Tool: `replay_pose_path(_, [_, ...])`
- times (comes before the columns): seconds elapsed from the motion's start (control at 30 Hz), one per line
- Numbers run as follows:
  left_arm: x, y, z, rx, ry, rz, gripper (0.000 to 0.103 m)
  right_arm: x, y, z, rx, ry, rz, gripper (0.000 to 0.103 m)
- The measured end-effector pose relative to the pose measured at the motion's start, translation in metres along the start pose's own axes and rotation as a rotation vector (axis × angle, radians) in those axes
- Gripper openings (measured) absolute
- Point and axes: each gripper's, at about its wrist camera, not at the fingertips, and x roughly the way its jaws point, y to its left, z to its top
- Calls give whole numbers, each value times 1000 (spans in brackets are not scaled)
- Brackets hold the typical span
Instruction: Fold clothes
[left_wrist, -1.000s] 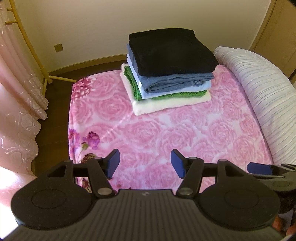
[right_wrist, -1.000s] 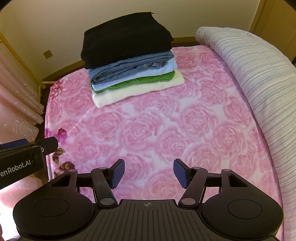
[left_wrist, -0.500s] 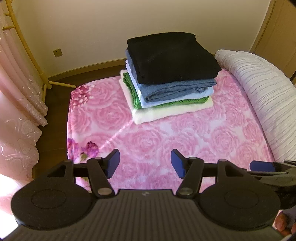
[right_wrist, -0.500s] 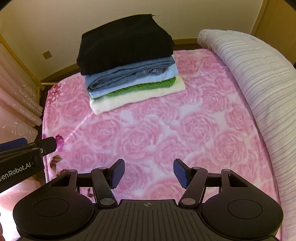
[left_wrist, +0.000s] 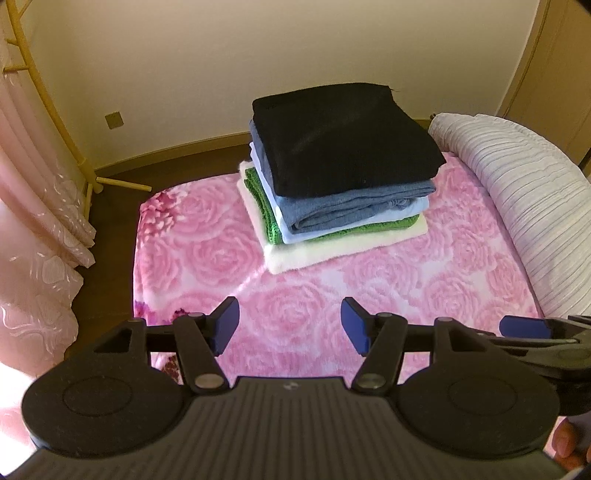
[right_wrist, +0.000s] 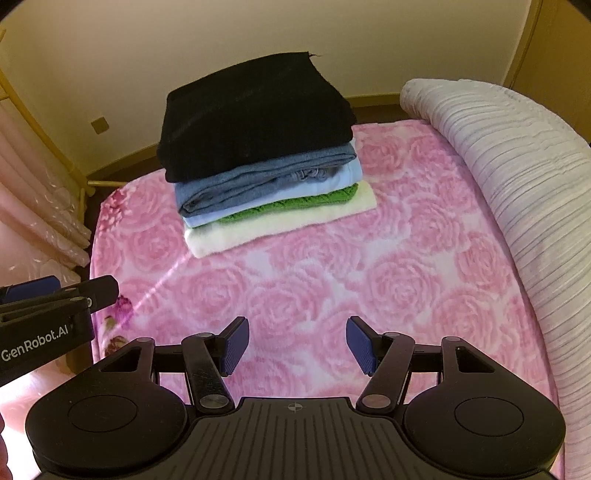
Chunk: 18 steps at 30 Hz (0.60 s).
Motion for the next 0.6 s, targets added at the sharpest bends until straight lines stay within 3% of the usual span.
replay_pose_path(0.6, [7,-2,14,23,-12,-1,57,-3,-2,5,4,-9,-6,62])
